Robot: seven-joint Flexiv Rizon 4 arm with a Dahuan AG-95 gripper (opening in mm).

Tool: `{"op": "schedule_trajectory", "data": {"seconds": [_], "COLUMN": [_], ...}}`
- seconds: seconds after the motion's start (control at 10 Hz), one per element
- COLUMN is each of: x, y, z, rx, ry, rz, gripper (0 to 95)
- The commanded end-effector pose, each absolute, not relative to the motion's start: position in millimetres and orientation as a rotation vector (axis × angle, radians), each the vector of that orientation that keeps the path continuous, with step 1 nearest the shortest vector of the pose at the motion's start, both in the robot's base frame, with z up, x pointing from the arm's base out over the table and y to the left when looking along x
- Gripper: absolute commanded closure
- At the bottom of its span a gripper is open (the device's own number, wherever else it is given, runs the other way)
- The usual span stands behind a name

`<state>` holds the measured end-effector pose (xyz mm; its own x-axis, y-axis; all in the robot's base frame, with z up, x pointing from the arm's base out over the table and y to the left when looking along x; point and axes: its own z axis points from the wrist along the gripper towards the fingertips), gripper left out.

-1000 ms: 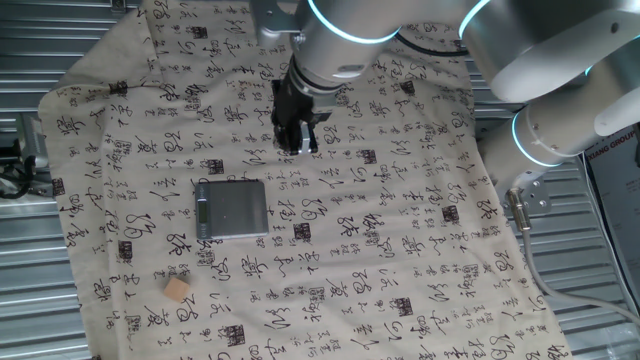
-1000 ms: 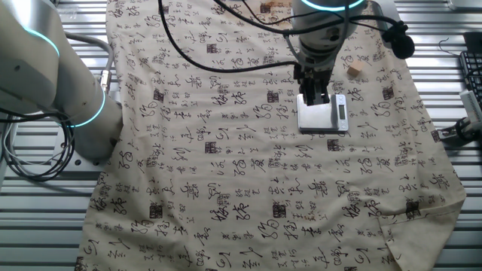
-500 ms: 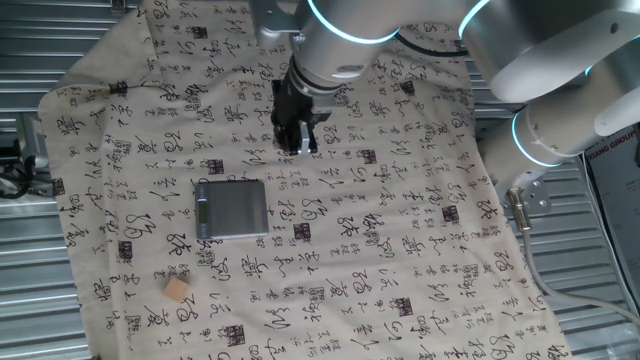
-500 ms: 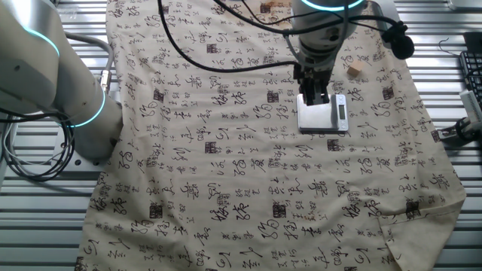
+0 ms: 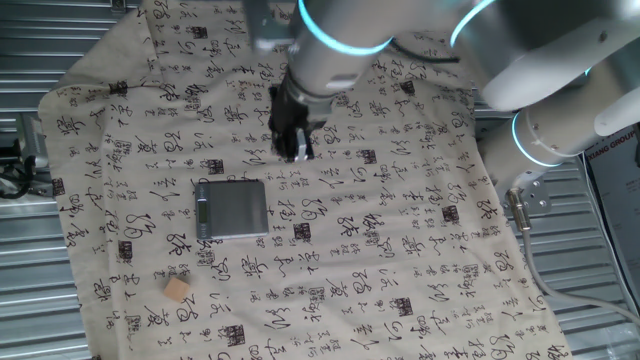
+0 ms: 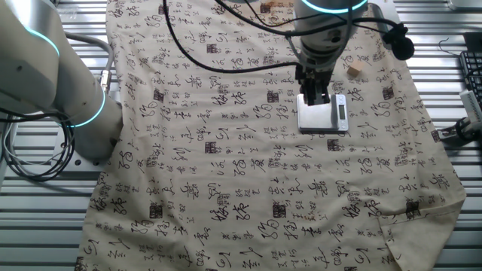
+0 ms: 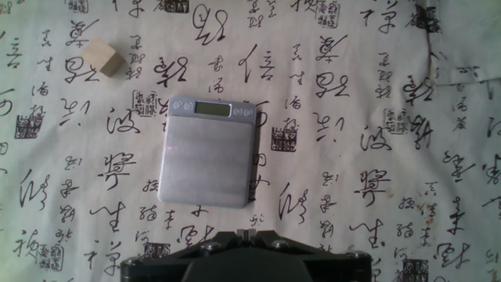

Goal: Place the block on the scale

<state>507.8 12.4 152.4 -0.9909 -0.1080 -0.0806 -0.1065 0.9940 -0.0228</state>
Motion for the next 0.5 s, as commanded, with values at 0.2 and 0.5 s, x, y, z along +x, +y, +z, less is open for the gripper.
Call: {"op": "schedule_trajectory", "data": {"seconds": [0.2,0.5], "x": [511.6,514.6], "y": [14.2,14.7], "z": [154.1,150.0], "rx": [-0.183,-0.194], "ry": [3.063,3.065], "rz": [-0.023,-0.021], "gripper": [95.0,95.0]}}
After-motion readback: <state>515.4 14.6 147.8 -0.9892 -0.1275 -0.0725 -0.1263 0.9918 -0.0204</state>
